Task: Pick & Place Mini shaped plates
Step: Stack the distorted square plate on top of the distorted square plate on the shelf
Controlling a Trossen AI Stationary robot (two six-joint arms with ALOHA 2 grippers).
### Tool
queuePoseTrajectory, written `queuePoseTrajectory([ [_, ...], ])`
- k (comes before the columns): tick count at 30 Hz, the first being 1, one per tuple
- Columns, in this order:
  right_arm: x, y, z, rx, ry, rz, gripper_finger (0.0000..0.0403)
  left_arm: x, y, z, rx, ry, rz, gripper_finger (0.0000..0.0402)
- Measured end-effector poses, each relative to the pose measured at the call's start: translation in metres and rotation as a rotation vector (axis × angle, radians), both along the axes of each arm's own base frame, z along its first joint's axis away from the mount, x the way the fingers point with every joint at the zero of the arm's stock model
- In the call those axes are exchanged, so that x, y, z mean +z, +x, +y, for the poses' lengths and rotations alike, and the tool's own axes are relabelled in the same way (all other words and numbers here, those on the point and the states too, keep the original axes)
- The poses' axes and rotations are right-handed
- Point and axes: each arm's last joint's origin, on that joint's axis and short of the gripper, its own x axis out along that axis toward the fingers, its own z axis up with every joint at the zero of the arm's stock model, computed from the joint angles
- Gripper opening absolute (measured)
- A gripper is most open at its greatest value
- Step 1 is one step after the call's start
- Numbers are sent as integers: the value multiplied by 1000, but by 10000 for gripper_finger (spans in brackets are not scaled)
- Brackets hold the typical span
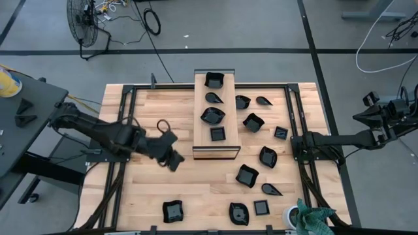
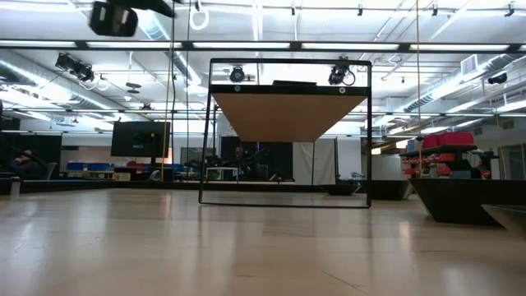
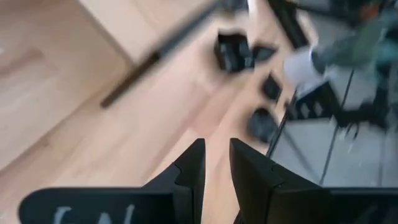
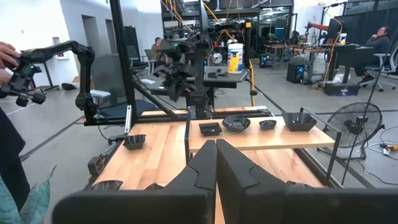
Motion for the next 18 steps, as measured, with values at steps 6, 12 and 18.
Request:
queuePoseTrajectory([
  [6,0,0,0,0,0,0,10,-4,-11,-21,-154,80,22,99],
  [12,0,0,0,0,0,0,10,-7,-17,-36,-286,162,20,155],
  [18,0,0,0,0,0,0,10,-18,-19,-56,-373,224,52,200],
])
